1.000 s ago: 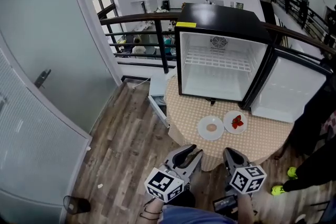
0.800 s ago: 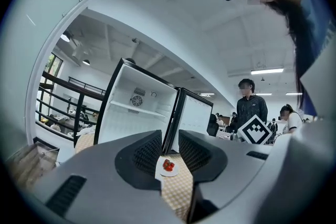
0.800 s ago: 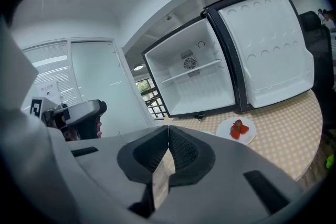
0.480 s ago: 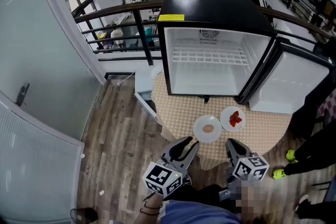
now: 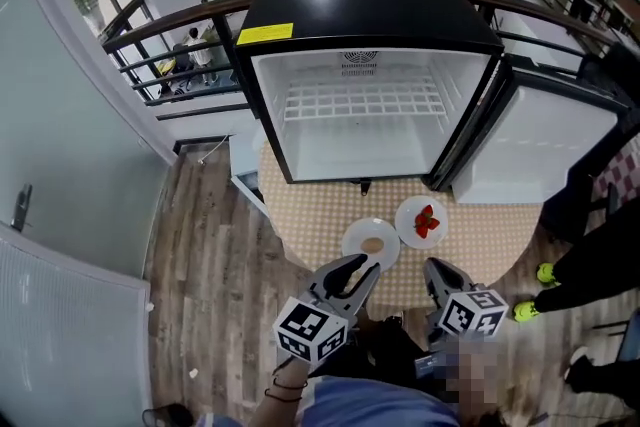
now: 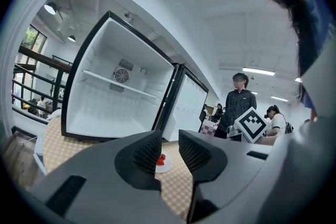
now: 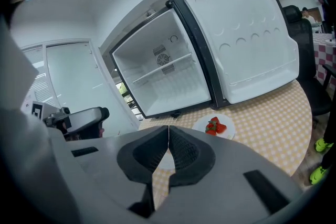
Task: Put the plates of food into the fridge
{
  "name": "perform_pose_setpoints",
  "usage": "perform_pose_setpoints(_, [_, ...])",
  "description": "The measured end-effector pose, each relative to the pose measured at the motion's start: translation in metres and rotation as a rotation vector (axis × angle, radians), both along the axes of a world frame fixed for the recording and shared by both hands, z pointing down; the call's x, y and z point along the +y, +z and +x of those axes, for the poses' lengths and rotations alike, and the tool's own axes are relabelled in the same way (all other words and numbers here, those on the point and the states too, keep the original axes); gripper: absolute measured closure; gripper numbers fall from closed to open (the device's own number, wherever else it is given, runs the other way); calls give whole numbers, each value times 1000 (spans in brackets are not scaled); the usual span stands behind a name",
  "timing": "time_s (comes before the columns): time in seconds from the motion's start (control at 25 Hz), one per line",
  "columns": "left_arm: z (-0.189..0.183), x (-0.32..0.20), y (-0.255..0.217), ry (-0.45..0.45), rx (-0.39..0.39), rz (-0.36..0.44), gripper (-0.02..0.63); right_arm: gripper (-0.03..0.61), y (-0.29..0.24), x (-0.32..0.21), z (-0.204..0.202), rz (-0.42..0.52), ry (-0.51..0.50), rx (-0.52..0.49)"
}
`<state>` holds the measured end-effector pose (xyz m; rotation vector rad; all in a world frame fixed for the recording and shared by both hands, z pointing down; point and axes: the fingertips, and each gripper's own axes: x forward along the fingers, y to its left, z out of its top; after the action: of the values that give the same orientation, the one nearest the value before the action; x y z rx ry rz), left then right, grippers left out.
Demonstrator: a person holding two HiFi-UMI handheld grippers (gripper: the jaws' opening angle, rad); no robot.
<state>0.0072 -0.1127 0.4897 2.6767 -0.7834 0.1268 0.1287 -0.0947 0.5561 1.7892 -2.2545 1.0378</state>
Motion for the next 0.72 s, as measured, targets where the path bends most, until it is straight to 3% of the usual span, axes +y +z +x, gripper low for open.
perform_pose_setpoints(0.32, [57,-47,56,122,-100,-118,505,561,38,-30,47,-76,-9,1])
perform_pose_setpoints(0.72, [115,-116,159,252,-365,-286,482,561,112,-56,106,-218,75,-89])
